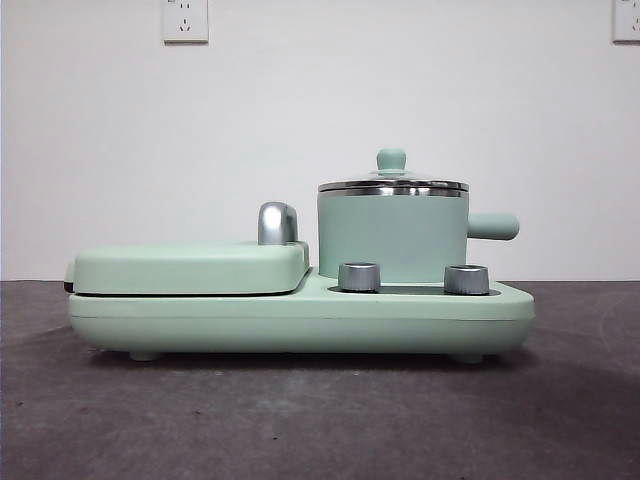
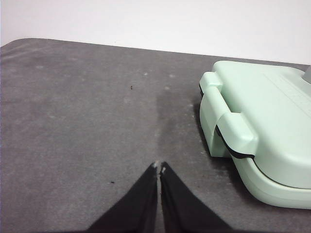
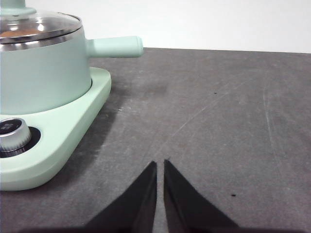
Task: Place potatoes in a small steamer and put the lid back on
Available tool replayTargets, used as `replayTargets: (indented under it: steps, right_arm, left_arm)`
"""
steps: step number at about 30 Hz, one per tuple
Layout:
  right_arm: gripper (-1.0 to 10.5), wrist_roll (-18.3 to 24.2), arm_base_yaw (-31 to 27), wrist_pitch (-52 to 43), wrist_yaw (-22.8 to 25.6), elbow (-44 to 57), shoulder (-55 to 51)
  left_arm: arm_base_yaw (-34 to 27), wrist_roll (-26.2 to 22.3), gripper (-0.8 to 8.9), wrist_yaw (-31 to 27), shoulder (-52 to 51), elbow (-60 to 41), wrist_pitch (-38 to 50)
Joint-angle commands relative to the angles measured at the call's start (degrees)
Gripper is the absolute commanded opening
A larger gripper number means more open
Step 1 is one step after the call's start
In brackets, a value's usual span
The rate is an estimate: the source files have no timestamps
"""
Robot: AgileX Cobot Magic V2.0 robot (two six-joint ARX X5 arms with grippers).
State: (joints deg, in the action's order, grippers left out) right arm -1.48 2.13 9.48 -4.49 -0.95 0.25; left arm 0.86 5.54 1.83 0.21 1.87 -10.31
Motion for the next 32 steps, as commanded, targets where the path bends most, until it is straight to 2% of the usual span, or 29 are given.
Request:
replayTargets:
  steps: [1, 32]
  right_arm:
    - [0.2, 0.2, -0.1, -0.4, 0.0, 0.3, 0.0]
    - [0.2, 0.2, -0.1, -0.4, 0.0, 0.3, 0.0]
  left_arm:
    - [-0.1, -0.4, 0.08, 0.0, 0.0, -1.1, -0.4]
    - [-0.1, -0.4, 0.08, 0.0, 0.0, -1.1, -0.4]
